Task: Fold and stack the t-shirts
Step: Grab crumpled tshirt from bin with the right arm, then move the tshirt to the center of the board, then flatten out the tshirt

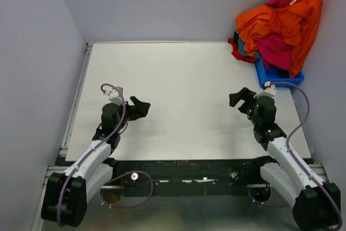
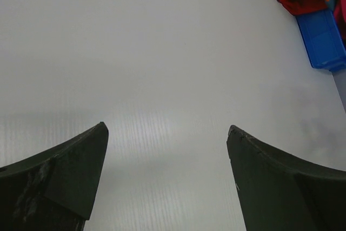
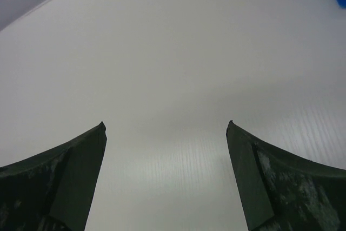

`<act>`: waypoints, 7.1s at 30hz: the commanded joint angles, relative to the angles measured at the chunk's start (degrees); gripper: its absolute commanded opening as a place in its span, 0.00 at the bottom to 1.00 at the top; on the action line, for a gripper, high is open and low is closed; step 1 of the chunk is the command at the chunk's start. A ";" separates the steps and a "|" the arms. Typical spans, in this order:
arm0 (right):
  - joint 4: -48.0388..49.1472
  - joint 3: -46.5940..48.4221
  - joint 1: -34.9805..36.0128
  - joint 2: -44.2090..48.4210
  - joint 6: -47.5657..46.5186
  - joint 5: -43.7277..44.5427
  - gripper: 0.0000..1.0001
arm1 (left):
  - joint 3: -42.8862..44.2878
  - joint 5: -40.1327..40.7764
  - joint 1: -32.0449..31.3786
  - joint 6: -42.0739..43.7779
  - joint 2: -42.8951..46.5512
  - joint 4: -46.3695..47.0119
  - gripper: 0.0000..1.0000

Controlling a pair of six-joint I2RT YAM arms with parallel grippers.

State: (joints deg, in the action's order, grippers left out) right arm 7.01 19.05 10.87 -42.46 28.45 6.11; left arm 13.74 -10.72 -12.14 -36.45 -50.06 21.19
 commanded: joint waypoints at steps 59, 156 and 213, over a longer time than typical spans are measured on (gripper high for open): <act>-13.43 75.55 -21.78 -45.12 -3.50 4.38 0.01 | -0.73 -10.11 -5.08 0.59 -6.10 12.56 0.98; -12.72 18.74 -3.40 -19.77 1.79 7.08 0.01 | 37.15 8.55 -16.07 7.80 -45.56 -15.04 0.41; -24.57 34.20 -2.72 -36.54 -7.35 -13.68 0.78 | 19.94 10.81 6.34 -5.30 -19.11 -15.66 0.00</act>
State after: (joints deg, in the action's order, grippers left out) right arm -15.31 46.65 1.13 -73.73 26.33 -7.29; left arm 38.87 4.21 -5.96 -40.32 -70.39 1.30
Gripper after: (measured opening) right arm 0.808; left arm 0.009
